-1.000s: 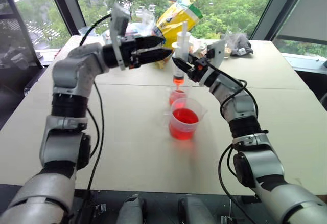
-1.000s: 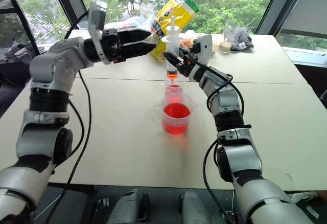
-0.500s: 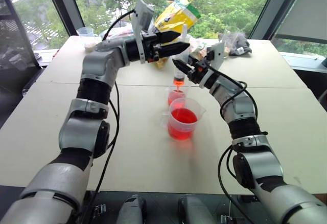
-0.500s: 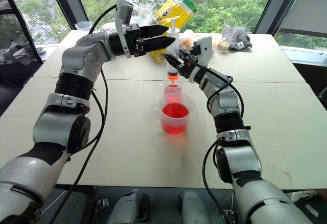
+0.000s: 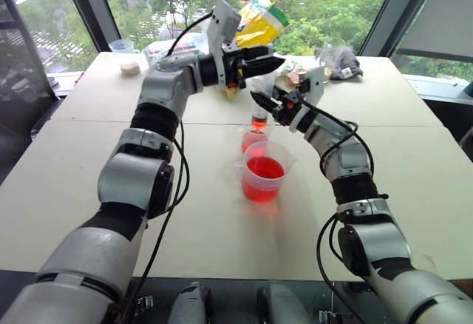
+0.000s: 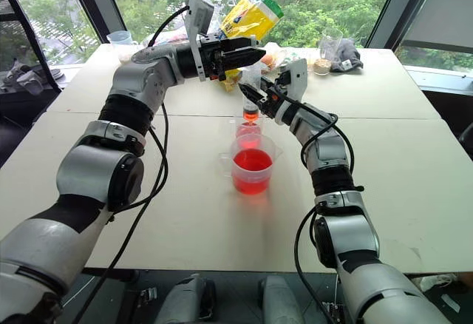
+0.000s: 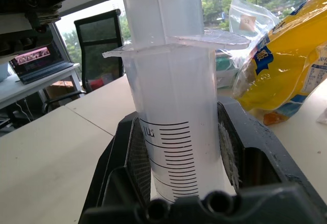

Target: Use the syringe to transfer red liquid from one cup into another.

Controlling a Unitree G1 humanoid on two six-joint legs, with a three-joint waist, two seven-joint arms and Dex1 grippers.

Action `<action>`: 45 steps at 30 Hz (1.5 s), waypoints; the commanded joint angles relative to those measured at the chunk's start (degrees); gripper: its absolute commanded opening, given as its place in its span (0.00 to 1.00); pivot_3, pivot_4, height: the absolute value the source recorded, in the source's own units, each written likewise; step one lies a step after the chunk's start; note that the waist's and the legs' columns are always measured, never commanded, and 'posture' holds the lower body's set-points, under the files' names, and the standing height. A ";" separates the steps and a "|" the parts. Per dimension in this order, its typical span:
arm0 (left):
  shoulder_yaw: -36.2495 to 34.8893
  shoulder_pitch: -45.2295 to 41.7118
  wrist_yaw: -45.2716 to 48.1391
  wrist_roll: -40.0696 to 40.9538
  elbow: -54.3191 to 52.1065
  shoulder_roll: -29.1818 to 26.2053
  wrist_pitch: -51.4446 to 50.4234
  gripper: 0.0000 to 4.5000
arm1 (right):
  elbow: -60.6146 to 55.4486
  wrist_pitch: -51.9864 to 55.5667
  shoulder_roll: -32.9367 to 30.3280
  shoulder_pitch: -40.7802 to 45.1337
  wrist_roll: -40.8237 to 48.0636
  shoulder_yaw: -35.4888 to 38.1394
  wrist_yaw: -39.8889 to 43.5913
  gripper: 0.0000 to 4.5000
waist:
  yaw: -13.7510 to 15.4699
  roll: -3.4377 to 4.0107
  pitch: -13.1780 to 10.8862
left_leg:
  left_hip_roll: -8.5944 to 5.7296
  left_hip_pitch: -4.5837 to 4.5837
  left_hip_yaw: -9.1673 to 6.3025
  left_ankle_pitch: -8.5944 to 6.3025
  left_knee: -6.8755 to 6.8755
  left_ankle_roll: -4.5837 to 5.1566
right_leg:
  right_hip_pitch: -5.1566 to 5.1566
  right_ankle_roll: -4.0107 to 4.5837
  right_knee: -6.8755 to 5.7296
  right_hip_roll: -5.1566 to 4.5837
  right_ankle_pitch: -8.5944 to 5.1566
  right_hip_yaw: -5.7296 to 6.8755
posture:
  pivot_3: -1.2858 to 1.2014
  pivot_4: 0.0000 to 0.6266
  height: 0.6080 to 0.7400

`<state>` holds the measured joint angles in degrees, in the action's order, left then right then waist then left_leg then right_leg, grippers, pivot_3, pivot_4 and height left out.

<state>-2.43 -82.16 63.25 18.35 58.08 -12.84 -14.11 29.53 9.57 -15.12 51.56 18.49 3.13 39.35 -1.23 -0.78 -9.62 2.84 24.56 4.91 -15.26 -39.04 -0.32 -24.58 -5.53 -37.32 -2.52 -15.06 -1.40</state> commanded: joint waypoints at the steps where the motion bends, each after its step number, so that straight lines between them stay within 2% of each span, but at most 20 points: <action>1: -0.52 -2.22 1.23 -0.50 0.58 1.23 1.04 0.06 | -3.86 -0.19 -0.07 1.24 0.07 0.26 0.15 0.33 | 0.01 0.00 0.00 | 0.00 0.00 0.00 0.00 0.00 0.00 | 0.00 0.00 0.00 0.00 0.00 0.00 | 0.52 0.24 1.00; 2: -0.61 -2.20 1.22 -0.84 0.86 1.28 1.14 0.01 | -4.22 -0.06 -0.14 1.16 0.01 0.22 0.22 0.33 | 0.07 0.00 0.00 | 0.00 0.00 0.00 0.00 0.00 0.00 | 0.00 0.00 0.00 0.00 0.00 0.00 | 0.52 0.24 1.00; 16: 0.08 1.25 1.84 -4.49 4.03 1.43 3.45 0.01 | -11.54 4.92 -1.52 0.86 0.55 0.63 -0.66 0.33 | 0.15 0.00 0.00 | 0.00 0.02 0.00 0.00 0.00 0.00 | 0.00 0.00 0.01 -0.01 0.00 0.01 | 0.52 0.24 1.00; 28: 1.05 4.04 2.43 -5.39 4.43 1.55 2.76 0.01 | -20.73 14.94 -0.53 3.05 5.55 3.21 -3.40 0.33 | 0.22 0.00 0.00 | 0.00 0.02 -0.01 0.00 0.00 0.00 | 0.00 0.00 0.01 -0.01 0.00 0.00 | 0.52 0.24 1.00; 37: 1.65 5.83 3.30 -5.49 2.33 1.41 1.27 0.01 | -21.63 17.24 -0.07 4.45 7.62 4.35 -4.76 0.33 | 0.22 0.00 0.00 | 0.00 0.02 -0.01 0.00 0.00 0.00 | 0.00 0.00 0.01 -0.01 0.00 0.00 | 0.52 0.24 1.00; 43: -0.32 5.12 2.89 -3.40 -0.51 0.00 -0.92 0.01 | -20.24 14.89 -0.33 2.14 4.94 1.95 -3.83 0.33 | 0.20 0.00 0.00 | 0.00 0.02 -0.01 0.00 0.00 0.00 | 0.00 0.00 0.01 -0.01 0.00 0.00 | 0.52 0.24 1.00; 45: -1.40 4.77 2.65 -2.47 -1.66 -0.82 -1.89 0.14 | -19.48 14.15 -0.44 1.39 4.18 1.44 -3.52 0.33 | 0.20 0.00 0.00 | 0.00 0.02 -0.01 0.00 0.00 0.00 | 0.00 0.00 0.01 -0.01 0.00 0.01 | 0.52 0.24 1.00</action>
<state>-3.97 -78.33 65.49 15.80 56.67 -13.66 -13.95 15.95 28.05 -15.64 49.86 21.48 3.21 34.85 -1.03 -0.78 -9.62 2.84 24.58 4.90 -15.26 -39.04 -0.32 -24.58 -5.53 -37.31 -2.53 -15.06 -1.40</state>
